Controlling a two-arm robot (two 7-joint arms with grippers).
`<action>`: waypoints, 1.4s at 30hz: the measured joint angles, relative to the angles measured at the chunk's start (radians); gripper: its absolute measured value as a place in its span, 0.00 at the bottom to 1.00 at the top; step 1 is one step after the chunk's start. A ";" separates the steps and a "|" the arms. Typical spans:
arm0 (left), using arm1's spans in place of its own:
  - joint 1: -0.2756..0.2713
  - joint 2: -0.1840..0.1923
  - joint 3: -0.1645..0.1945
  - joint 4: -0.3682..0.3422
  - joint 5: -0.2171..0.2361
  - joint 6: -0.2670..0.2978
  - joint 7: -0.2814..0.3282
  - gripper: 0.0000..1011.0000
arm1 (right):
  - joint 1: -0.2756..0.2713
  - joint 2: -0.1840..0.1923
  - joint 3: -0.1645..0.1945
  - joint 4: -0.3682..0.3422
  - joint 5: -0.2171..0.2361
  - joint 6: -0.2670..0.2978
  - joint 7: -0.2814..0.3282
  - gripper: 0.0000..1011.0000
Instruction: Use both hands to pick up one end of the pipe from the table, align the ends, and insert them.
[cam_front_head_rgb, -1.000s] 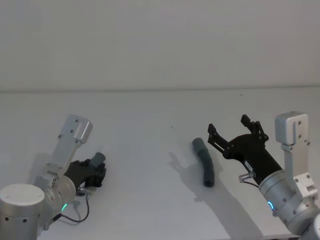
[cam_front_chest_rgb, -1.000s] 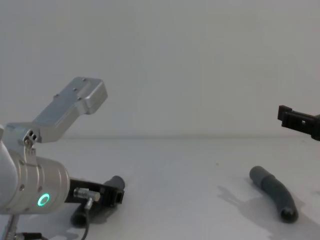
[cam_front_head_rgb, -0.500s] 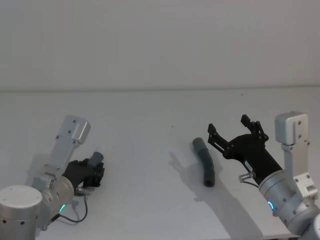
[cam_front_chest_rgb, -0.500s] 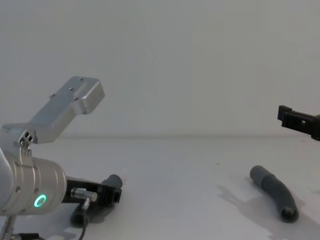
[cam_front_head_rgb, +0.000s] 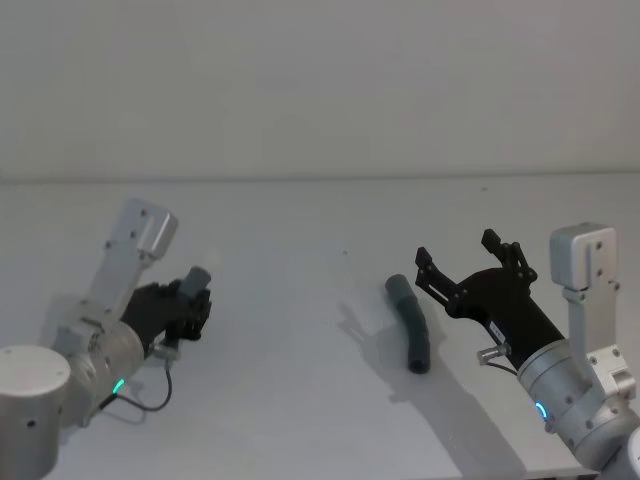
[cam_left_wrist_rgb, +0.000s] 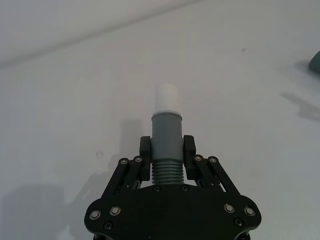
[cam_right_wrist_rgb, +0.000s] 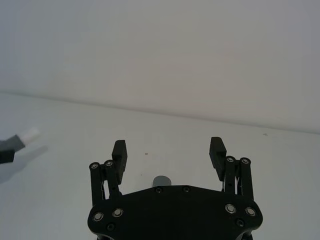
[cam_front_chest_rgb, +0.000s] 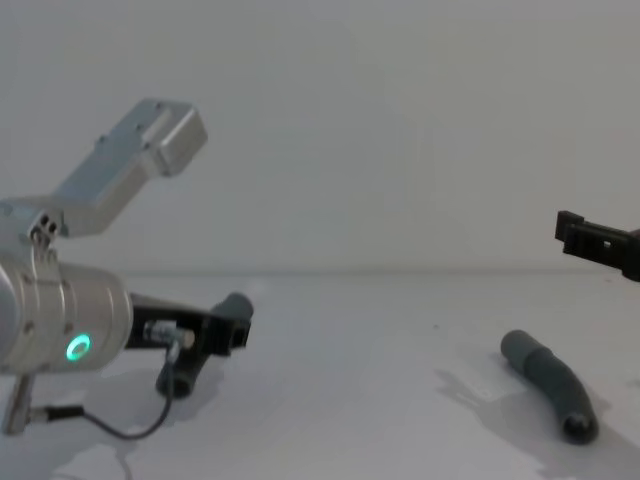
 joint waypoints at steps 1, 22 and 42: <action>-0.004 0.003 0.001 0.001 0.000 -0.007 -0.009 0.34 | 0.000 0.000 0.000 0.000 0.000 0.000 0.000 0.99; -0.156 0.114 0.042 0.051 -0.040 -0.111 -0.292 0.34 | 0.000 0.000 0.000 0.000 0.000 0.000 0.000 0.99; -0.315 0.236 0.115 0.130 -0.108 -0.164 -0.640 0.34 | 0.000 0.000 0.000 0.000 0.000 0.000 0.000 0.99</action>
